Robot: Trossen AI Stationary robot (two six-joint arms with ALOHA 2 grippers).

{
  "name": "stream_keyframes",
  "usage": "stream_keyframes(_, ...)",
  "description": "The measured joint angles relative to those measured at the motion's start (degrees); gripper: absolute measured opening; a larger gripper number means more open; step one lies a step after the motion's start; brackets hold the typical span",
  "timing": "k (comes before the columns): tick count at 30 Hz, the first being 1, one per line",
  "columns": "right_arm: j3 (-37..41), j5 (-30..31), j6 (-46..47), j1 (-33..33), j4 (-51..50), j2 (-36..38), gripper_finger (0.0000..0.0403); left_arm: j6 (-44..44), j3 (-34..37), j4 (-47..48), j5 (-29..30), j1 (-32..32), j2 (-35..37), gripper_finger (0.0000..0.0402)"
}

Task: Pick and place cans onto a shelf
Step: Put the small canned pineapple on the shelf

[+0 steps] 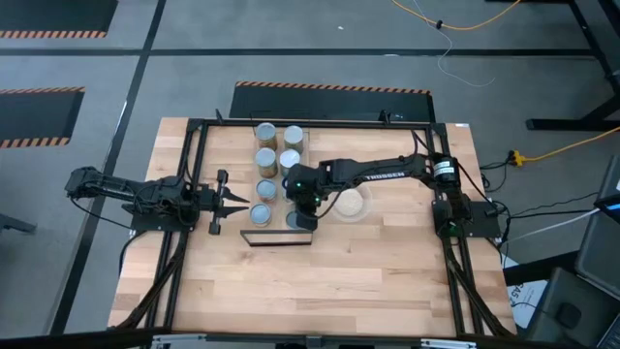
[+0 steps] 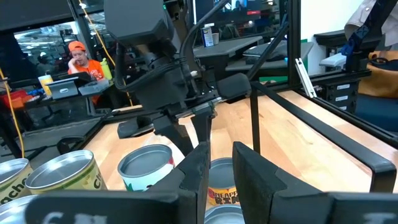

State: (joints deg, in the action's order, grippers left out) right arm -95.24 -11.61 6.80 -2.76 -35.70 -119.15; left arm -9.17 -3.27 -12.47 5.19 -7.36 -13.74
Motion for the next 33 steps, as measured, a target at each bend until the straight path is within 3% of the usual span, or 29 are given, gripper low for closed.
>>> stream_keyframes(6, 0.0, -0.01, 1.25, 0.0, -0.13, 0.0, 0.0065, 0.02, 0.01, 0.01, -0.01, 0.0, -0.01, 0.0064)
stream_keyframes(24, -0.04, -0.21, 20.53, 0.0, -4.32, 0.0, 0.0065, 0.02, 0.02, 0.02, -0.02, 0.0, 0.0, 0.0064)
stream_keyframes(33, -0.04, -4.98, 30.59, 0.0, -6.94, 0.0, 0.0065, 0.0, 0.02, 0.02, -0.02, -0.02, 0.0, 0.0064)
